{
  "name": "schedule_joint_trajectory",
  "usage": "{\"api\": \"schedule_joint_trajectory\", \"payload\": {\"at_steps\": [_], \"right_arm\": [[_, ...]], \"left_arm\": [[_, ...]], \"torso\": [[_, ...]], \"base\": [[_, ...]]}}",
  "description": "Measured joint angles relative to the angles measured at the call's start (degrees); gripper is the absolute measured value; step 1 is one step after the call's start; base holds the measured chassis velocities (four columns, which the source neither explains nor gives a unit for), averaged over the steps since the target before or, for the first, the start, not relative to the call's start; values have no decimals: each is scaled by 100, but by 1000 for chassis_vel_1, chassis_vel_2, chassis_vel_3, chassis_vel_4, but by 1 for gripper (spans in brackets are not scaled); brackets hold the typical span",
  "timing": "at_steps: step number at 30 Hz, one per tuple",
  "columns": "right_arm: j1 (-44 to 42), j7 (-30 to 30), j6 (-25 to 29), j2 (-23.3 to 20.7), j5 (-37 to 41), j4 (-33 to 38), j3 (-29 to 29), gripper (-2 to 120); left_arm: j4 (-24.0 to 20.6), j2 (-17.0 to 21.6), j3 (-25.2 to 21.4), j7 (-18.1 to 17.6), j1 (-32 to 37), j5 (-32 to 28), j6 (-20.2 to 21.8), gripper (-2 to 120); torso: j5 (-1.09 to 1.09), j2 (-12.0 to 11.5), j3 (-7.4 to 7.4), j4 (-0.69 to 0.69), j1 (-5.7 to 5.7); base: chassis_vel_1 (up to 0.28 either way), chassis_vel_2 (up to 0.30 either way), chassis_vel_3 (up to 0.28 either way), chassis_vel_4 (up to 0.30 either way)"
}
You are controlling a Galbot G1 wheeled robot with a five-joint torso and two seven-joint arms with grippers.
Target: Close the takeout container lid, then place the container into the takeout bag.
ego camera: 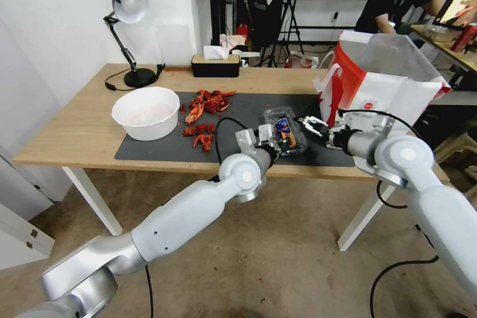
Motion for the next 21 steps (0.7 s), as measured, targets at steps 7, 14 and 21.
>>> {"api": "schedule_joint_trajectory", "payload": {"at_steps": [7, 14, 21], "right_arm": [[582, 208, -295, 87, 30, -457, -431, 100], [1079, 618, -494, 188, 446, -902, -850, 100], [1335, 786, -496, 269, 763, -1181, -1098, 100]], "left_arm": [[14, -1, 6, 11, 0, 17, -13, 0], [28, -3, 16, 42, 14, 40, -36, 0], [28, -1, 15, 53, 24, 44, -60, 0]], "torso": [[1, 0, -1, 0, -1], [0, 1, 0, 0, -1], [0, 1, -1, 0, -1]], "base": [[0, 0, 0, 0], [0, 0, 0, 0], [0, 0, 0, 0]]}}
